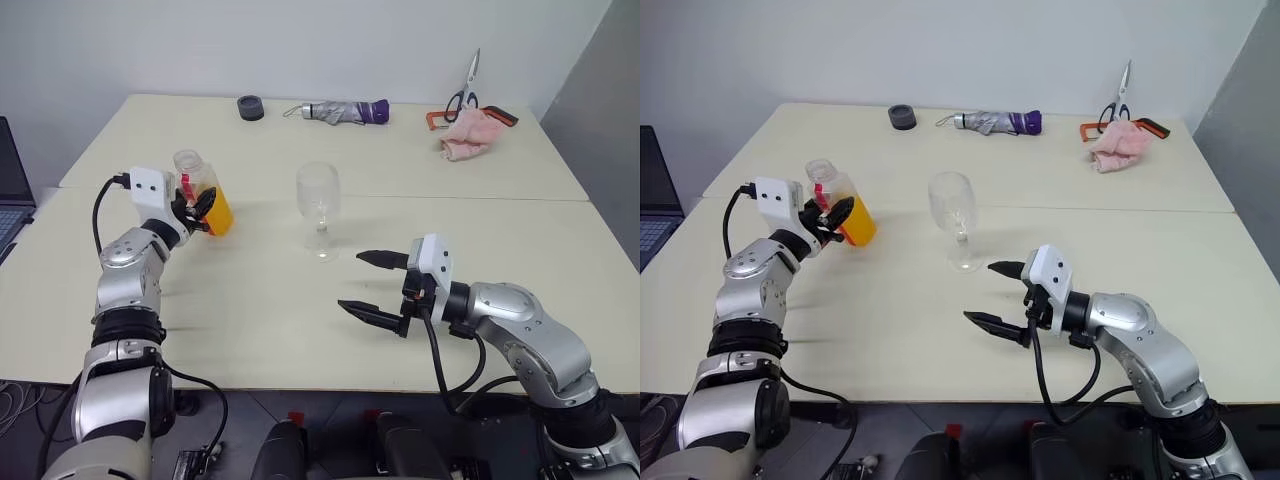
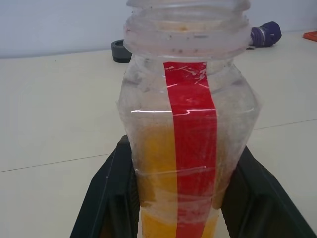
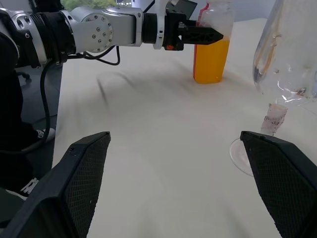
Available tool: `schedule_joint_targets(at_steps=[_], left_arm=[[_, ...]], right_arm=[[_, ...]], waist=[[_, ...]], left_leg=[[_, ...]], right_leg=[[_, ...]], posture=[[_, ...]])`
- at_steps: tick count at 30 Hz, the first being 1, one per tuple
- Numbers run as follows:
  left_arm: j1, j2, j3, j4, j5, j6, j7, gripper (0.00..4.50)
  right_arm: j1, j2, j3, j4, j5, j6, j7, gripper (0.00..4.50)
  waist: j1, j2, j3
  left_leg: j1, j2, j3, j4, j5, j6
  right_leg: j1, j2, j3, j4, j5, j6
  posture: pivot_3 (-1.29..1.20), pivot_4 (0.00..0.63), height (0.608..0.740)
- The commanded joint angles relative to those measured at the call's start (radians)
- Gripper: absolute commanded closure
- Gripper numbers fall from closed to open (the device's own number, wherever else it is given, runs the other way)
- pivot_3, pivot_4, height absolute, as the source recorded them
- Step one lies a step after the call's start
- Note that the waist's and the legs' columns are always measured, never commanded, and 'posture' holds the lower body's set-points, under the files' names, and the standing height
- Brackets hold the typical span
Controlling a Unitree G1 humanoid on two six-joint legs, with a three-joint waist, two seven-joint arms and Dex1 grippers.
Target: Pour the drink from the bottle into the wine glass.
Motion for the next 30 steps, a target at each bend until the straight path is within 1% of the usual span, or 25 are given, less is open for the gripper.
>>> schedule_joint_targets(at_steps=[1,4,8,14,18,21,23,30], left_arm=[[-0.018,0.003,0.000,-0.012,0.003,-0.024,-0.007,2.79],[0.005,-0.005,-0.024,-0.096,0.014,-0.032,-0.014,2.79],[0.032,-0.013,-0.088,-0.280,0.058,-0.015,-0.007,2.80],[0.022,-0.013,-0.159,-0.418,0.128,-0.038,-0.001,2.81],[-0.015,-0.007,-0.200,-0.437,0.182,-0.086,0.004,2.81],[-0.054,0.003,-0.240,-0.428,0.250,-0.155,0.010,2.81],[-0.077,0.017,-0.266,-0.405,0.300,-0.223,0.014,2.81],[-0.145,0.030,-0.317,-0.290,0.401,-0.386,0.039,2.81]], right_arm=[[-0.015,-0.002,-0.007,-0.044,-0.009,-0.029,-0.008,0.00],[-0.012,0.000,-0.032,-0.061,-0.005,-0.034,-0.025,0.00],[-0.003,-0.009,-0.102,-0.124,0.040,0.000,-0.068,0.00],[-0.060,0.009,-0.126,-0.148,0.057,0.040,-0.138,0.00],[-0.094,0.032,-0.117,-0.133,0.043,0.057,-0.190,0.00],[-0.113,0.065,-0.118,-0.120,0.031,0.073,-0.251,0.00],[-0.120,0.078,-0.113,-0.114,0.025,0.073,-0.267,0.00],[-0.122,0.109,-0.105,-0.103,0.016,0.108,-0.327,0.00]], waist=[[0.000,0.000,0.000],[0.000,0.000,0.000],[0.002,0.000,0.000],[0.003,0.000,0.000],[0.001,0.000,0.000],[0.002,0.000,0.000],[0.002,0.000,0.000],[0.002,0.000,0.000]], left_leg=[[0.000,0.000,0.000,0.000,0.000,0.000],[0.000,0.000,0.000,0.000,0.000,0.000],[-0.002,0.000,-0.001,0.000,0.000,0.000],[-0.002,0.000,-0.002,0.000,0.000,0.000],[-0.002,0.000,-0.002,0.000,0.000,0.000],[-0.002,0.000,-0.002,0.000,0.000,0.000],[-0.002,0.000,-0.002,0.000,0.000,0.000],[-0.002,0.000,-0.002,0.000,0.000,0.000]], right_leg=[[0.000,0.000,0.000,0.000,0.000,0.000],[0.000,0.000,-0.001,0.000,0.000,0.000],[0.000,-0.001,-0.002,-0.001,0.000,0.000],[0.000,-0.001,-0.003,-0.002,0.000,0.000],[0.000,-0.001,-0.003,-0.002,0.000,0.000],[0.000,-0.001,-0.003,-0.002,0.000,0.000],[0.000,-0.001,-0.003,-0.002,0.000,0.000],[0.000,-0.001,-0.003,-0.003,0.000,0.000]], posture=[[0.00,0.150,0.740],[0.00,0.150,0.740],[0.00,0.150,0.740],[0.00,0.150,0.740],[0.00,0.150,0.740],[0.00,0.150,0.740],[0.00,0.150,0.740],[0.00,0.150,0.740]])
